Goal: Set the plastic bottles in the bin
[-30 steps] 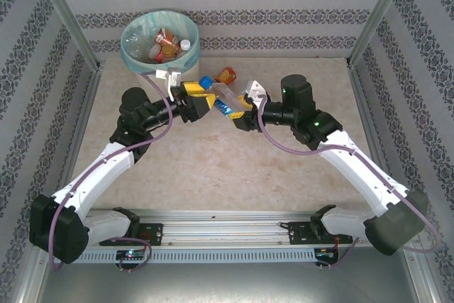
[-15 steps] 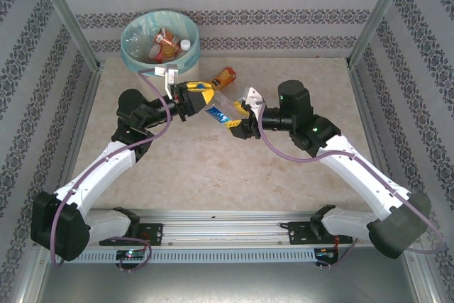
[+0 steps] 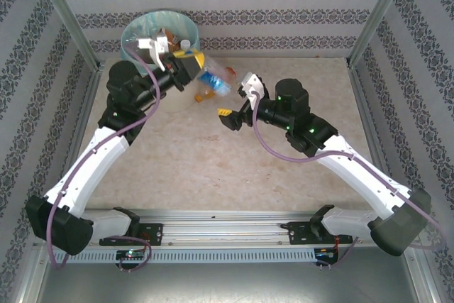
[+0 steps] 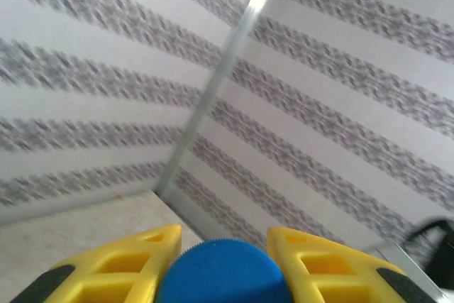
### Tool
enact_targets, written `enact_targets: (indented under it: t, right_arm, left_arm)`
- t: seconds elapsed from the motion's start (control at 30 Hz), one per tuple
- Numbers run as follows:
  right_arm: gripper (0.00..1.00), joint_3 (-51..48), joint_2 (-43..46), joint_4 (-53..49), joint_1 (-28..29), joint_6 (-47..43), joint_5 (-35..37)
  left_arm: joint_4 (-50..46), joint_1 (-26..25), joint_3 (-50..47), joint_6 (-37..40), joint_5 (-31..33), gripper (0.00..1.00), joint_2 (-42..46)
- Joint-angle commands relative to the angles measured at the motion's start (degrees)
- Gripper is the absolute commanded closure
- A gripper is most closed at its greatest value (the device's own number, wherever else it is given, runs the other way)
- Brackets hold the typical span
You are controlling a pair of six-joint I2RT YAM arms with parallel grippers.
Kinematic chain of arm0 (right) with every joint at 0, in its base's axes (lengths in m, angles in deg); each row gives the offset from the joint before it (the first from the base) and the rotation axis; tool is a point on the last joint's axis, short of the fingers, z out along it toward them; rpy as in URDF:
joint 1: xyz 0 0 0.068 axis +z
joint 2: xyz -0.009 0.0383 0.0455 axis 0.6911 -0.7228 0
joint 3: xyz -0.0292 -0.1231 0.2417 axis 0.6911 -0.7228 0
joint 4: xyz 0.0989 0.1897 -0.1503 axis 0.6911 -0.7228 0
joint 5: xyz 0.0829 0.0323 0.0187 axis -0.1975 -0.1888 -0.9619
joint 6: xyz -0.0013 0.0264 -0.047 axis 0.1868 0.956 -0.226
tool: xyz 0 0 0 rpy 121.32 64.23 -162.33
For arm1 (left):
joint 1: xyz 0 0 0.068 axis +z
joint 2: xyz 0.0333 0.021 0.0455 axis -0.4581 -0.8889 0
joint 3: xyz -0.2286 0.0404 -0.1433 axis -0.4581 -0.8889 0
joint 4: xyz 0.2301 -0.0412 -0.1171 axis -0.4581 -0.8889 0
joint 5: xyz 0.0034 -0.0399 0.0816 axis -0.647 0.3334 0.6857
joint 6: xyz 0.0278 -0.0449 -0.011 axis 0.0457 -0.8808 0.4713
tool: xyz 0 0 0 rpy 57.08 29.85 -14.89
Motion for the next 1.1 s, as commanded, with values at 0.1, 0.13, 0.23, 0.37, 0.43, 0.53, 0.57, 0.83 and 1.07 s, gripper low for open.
enact_targets:
  t: [0.1, 0.13, 0.23, 0.37, 0.43, 0.53, 0.57, 0.83, 1.07]
  right_arm:
    - [0.02, 1.96, -1.44, -0.31, 2.91, 3.48, 5.2]
    - [0.02, 2.04, -1.7, -0.32, 3.24, 3.28, 5.28]
    - [0.02, 2.06, -2.08, -0.41, 4.11, 3.44, 5.11]
    - [0.02, 1.97, -2.2, -0.74, 5.27, 3.27, 4.85]
    - [0.02, 1.76, -2.18, -0.92, 5.82, 2.86, 4.89]
    - [0.02, 1.7, -2.47, -1.13, 6.54, 2.83, 4.96]
    - [0.02, 1.79, -2.63, -1.33, 6.8, 2.61, 5.12]
    - [0.02, 2.49, -2.96, -2.38, 8.25, 1.51, 5.8]
    - [0.02, 2.23, -2.06, -3.97, 9.1, 1.3, 6.74]
  left_arm:
    - [-3.95, 8.66, 11.9, 6.94, 10.84, 1.0, -9.5]
    - [-3.5, 9.55, 13.41, 8.37, 10.81, 1.0, -11.11]
    - [-3.6, 11.3, 17.79, 11.62, 11.2, 1.0, -14.77]
    - [-3.98, 13.62, 22.42, 13.66, 12.7, 1.0, -17.54]
    - [-3.79, 14.56, 23.98, 15.0, 13.97, 1.0, -18.7]
    - [-4.99, 15.45, 26.97, 17.47, 16.21, 1.0, -20.93]
    - [-5.62, 15.68, 28.15, 18.23, 17.14, 1.0, -21.89]
    - [-11.65, 15.99, 37.52, 20.5, 15.14, 1.0, -33.15]
    - [-14.73, 15.99, 41.66, 20.79, 14.02, 1.0, -41.22]
